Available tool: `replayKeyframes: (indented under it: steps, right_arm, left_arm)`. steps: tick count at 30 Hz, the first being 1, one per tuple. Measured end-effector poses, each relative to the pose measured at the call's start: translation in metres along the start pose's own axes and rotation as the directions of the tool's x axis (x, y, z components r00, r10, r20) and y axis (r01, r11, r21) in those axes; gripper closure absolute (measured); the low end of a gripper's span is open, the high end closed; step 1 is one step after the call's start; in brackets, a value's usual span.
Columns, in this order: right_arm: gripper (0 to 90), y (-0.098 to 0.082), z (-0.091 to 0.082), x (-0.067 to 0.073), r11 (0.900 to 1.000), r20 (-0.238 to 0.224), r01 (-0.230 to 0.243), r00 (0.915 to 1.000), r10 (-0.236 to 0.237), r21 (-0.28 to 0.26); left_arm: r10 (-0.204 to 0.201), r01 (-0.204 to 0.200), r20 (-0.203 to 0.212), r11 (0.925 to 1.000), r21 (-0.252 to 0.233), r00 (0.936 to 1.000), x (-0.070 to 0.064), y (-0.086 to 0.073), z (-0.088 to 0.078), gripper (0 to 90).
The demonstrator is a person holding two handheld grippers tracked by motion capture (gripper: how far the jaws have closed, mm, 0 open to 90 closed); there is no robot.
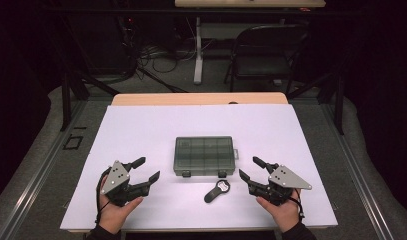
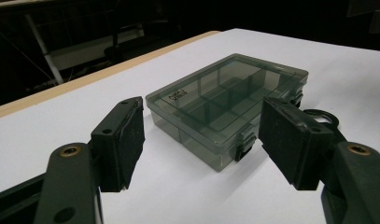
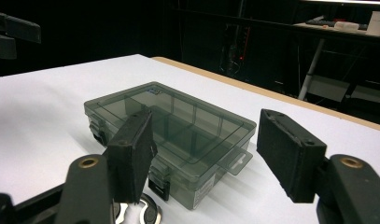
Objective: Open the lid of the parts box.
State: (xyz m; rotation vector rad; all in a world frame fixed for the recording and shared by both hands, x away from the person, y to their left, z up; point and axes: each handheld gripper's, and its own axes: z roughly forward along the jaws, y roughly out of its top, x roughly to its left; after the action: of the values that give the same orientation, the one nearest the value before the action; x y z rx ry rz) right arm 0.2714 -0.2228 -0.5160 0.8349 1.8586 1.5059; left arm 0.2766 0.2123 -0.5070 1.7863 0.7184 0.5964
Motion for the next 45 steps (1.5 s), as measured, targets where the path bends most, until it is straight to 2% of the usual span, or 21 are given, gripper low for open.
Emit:
replayKeyframes:
  steps: [8, 10, 12, 14, 17, 19, 22, 23, 24, 25, 26, 27, 30, 35, 38, 41, 42, 45]
  right_arm:
    - [34.1, 0.002, 0.0, 0.002, 1.0, 0.003, 0.009, 1.0, -0.009, 0.013]
    - [32.7, 0.003, 0.001, 0.003, 1.0, 0.003, 0.013, 0.9999, -0.013, 0.018]
    - [32.0, 0.005, 0.003, 0.004, 0.999, 0.002, -0.006, 1.0, 0.006, 0.035]
    - [32.0, 0.006, 0.003, 0.004, 0.999, 0.003, -0.007, 1.0, 0.007, 0.036]
    - [32.6, 0.011, 0.004, 0.004, 0.998, -0.007, -0.013, 0.9999, 0.013, 0.059]
    - [33.5, 0.015, 0.006, 0.004, 0.997, -0.006, -0.011, 0.9999, 0.012, 0.075]
    - [36.2, 0.02, 0.009, 0.0, 0.992, -0.004, -0.032, 0.9995, 0.033, 0.125]
    - [37.6, 0.021, 0.009, -0.001, 0.991, -0.007, -0.048, 0.9988, 0.049, 0.127]
    - [37.4, 0.024, 0.01, -0.004, 0.986, -0.009, -0.083, 0.9964, 0.085, 0.143]
    - [37.4, 0.026, 0.011, -0.006, 0.984, -0.004, -0.09, 0.9957, 0.092, 0.154]
    - [37.1, 0.027, 0.012, -0.007, 0.982, -0.01, -0.095, 0.9952, 0.098, 0.161]
    - [36.7, 0.029, 0.013, -0.007, 0.98, -0.016, -0.096, 0.9949, 0.1, 0.173]
    - [36.7, 0.033, 0.017, -0.008, 0.977, -0.017, -0.086, 0.9957, 0.091, 0.193]
    - [37.9, 0.038, 0.026, -0.008, 0.97, -0.014, -0.072, 0.9969, 0.078, 0.233]
    - [37.7, 0.04, 0.031, -0.008, 0.965, -0.014, -0.071, 0.997, 0.077, 0.251]
    - [37.4, 0.04, 0.034, -0.009, 0.965, -0.013, -0.072, 0.9969, 0.078, 0.25]
    - [37.3, 0.041, 0.037, -0.01, 0.964, -0.022, -0.073, 0.9964, 0.081, 0.257]
    - [39.1, 0.04, 0.04, -0.011, 0.962, -0.024, -0.066, 0.9969, 0.075, 0.263]
  left_arm:
    - [-0.032, 0.032, 0.026, 0.9993, 0.019, 0.9991, 0.0, 0.001, 0.001, 30.6]
    - [-0.031, 0.03, 0.028, 0.999, 0.033, 0.9991, -0.001, 0.002, 0.001, 30.5]
    - [-0.036, 0.035, 0.02, 0.9985, 0.041, 0.9992, -0.001, 0.004, 0.001, 30.5]
    - [-0.056, 0.054, 0.03, 0.9974, 0.047, 0.998, 0.0, 0.007, 0.002, 30.5]
    - [-0.073, 0.069, 0.044, 0.9947, 0.077, 0.9964, 0.002, 0.011, 0.005, 30.6]
    - [-0.073, 0.069, 0.037, 0.9929, 0.096, 0.9966, 0.002, 0.014, 0.007, 31.5]
    - [-0.089, 0.083, 0.04, 0.9887, 0.124, 0.9952, 0.003, 0.018, 0.009, 32.5]
    - [-0.094, 0.088, 0.039, 0.9868, 0.136, 0.9948, 0.003, 0.02, 0.011, 33.0]
    - [-0.101, 0.094, 0.041, 0.9851, 0.144, 0.9941, 0.004, 0.022, 0.012, 33.3]
    - [-0.112, 0.105, 0.041, 0.9819, 0.158, 0.9928, 0.005, 0.025, 0.013, 33.7]
    - [-0.112, 0.105, 0.041, 0.9819, 0.158, 0.9928, 0.005, 0.025, 0.013, 34.1]
    - [-0.124, 0.115, 0.042, 0.9791, 0.168, 0.9914, 0.006, 0.028, 0.016, 34.6]
    - [-0.128, 0.116, 0.056, 0.9774, 0.177, 0.9903, 0.007, 0.031, 0.019, 33.5]
    - [-0.109, 0.096, 0.059, 0.9772, 0.189, 0.9923, 0.007, 0.038, 0.03, 34.2]
    - [-0.112, 0.1, 0.054, 0.9758, 0.195, 0.9922, 0.007, 0.042, 0.036, 37.0]
    - [-0.117, 0.104, 0.052, 0.9729, 0.207, 0.9918, 0.008, 0.042, 0.043, 40.6]
    - [-0.117, 0.103, 0.052, 0.9722, 0.21, 0.9918, 0.008, 0.042, 0.045, 44.5]
    - [-0.134, 0.117, 0.063, 0.9685, 0.22, 0.989, 0.011, 0.039, 0.051, 48.0]
